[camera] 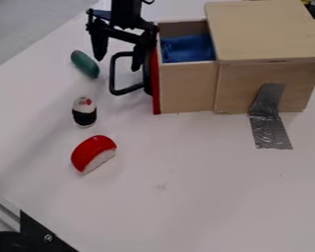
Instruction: Close the drawer
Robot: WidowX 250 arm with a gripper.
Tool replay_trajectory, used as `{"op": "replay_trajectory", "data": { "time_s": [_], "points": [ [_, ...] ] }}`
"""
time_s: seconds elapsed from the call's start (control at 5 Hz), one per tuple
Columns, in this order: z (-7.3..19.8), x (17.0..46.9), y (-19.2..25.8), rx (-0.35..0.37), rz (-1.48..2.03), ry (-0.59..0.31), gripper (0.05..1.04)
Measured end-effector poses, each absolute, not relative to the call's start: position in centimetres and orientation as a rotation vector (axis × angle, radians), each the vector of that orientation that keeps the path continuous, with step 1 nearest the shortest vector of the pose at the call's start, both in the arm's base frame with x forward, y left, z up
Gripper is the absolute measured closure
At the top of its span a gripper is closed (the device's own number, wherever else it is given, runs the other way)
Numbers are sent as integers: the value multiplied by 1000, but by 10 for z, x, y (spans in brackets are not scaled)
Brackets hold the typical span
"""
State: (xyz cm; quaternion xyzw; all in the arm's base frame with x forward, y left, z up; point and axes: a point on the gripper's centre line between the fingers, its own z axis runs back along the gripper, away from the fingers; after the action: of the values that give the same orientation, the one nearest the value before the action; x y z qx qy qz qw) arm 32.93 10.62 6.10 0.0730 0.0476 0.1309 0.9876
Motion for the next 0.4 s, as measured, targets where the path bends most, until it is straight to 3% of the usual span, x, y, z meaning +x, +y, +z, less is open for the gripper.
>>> {"op": "replay_trajectory", "data": {
  "time_s": [0.4],
  "points": [
    [63, 336, 70, 182, 125, 76, 83]
  ]
}}
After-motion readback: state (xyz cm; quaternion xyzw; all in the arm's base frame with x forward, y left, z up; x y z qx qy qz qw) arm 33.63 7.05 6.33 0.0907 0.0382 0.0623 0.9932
